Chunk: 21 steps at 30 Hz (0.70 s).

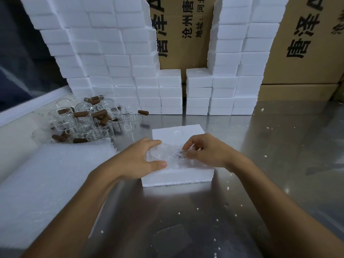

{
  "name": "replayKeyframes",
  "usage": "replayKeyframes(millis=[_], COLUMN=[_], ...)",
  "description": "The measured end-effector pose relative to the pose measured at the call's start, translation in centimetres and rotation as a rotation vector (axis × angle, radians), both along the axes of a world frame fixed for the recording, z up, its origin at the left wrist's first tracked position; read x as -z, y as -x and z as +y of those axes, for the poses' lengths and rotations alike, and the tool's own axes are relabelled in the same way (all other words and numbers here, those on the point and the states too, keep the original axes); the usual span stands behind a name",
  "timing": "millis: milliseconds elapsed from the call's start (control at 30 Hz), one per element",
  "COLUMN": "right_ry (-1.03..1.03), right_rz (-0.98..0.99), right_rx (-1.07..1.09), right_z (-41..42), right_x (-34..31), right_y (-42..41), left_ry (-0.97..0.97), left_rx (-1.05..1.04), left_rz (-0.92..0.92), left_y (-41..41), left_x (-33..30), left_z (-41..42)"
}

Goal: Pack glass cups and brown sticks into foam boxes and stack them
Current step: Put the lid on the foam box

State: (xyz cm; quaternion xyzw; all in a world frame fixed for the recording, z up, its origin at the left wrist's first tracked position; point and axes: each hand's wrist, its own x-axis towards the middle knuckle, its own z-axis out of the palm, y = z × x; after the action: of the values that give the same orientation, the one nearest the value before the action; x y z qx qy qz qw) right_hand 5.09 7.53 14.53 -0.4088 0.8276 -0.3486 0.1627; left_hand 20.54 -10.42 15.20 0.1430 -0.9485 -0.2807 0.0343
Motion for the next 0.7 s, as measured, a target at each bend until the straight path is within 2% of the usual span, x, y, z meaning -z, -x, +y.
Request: replayKeyframes(millis=[167, 267, 400, 467, 600, 700], right_ry=[-0.046, -0.033, 0.221, 0.279, 0.242, 0.298], right_rz=[-0.02, -0.137, -0.078, -0.091, -0.298, -0.386], right_rx=[-0.028, -0.024, 0.302, 0.396, 0.331, 0.29], right_z=[0.3, 1.0, 1.2, 1.2, 0.9, 0.6], right_x=[-0.7, -1.1, -0.7, -0.1, 1.4, 1.5], right_y=[0.0, 0.3, 1.7, 2.2, 2.5, 2.2], left_ry=[-0.046, -0.089, -0.228, -0.304, -0.491, -0.514], left_rx=[0.015, 0.02, -0.102, -0.195, -0.246, -0.222], left_rz=[-0.002, 0.012, 0.127, 0.194, 0.199, 0.199], left_y=[-0.1, -0.1, 0.3, 0.8, 1.3, 1.4], left_x=[0.1, 0.4, 0.8, 1.3, 2.4, 2.8], left_z=[-0.1, -0.4, -0.4, -0.3, -0.1, 0.0])
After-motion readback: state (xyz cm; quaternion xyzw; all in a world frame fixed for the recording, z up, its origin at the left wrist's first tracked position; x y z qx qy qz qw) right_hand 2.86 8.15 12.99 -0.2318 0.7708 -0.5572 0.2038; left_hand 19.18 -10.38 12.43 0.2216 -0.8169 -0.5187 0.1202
